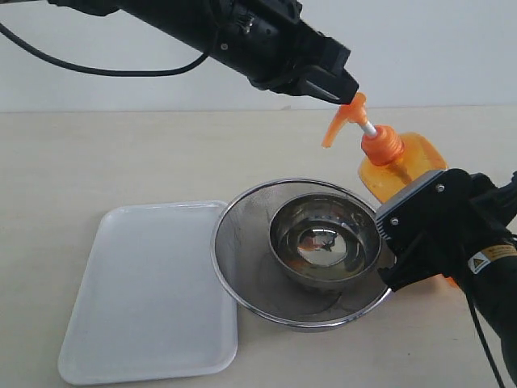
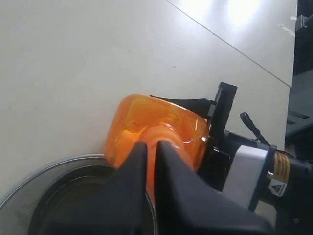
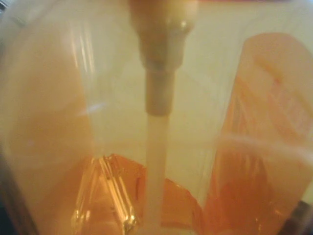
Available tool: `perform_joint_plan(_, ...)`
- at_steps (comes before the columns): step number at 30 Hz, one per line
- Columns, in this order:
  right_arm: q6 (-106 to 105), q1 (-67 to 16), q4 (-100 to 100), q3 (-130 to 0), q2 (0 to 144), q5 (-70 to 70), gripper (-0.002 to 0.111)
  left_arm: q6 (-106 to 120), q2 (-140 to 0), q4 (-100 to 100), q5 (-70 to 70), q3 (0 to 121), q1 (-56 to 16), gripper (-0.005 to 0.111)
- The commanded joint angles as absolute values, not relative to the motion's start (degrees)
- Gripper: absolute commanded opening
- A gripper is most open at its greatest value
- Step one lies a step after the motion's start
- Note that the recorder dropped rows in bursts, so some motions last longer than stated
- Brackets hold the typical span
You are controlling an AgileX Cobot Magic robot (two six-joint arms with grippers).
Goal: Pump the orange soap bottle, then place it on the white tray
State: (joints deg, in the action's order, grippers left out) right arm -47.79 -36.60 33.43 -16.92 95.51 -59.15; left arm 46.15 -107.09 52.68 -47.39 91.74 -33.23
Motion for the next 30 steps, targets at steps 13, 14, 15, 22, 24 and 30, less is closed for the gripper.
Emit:
perform_joint_plan(13,-45.2,-36.7,27.2,-17.2,93.8,-62.2,0.002,45.0,-108.5,50.0,-49.5,91.4,-36.0,0.005)
perform_joint_plan(14,-45.3,-36.7,26.9,-17.2,93.7,-62.1,0.002,45.0,-108.7,50.0,-49.5,91.4,-36.0,0.005)
perform_joint_plan(15,-45.3,-36.7,26.8,-17.2,93.5,-61.8,0.002,44.8,-108.8,50.0,-49.5,91.4,-36.0,0.005)
perform_joint_plan(22,-45.1,-36.7,26.6,-17.2,93.2,-61.5,0.002,44.7,-112.6,50.5,-50.2,91.4,-36.0,0.005)
perform_joint_plan(24,-45.1,-36.7,26.5,-17.2,93.2,-61.5,0.002,44.7,-112.9,50.7,-50.2,91.4,-36.0,0.005)
perform_joint_plan(30,-44.9,-36.7,26.1,-17.2,93.2,-61.5,0.002,45.0,-112.9,50.8,-50.6,91.4,-36.2,0.005)
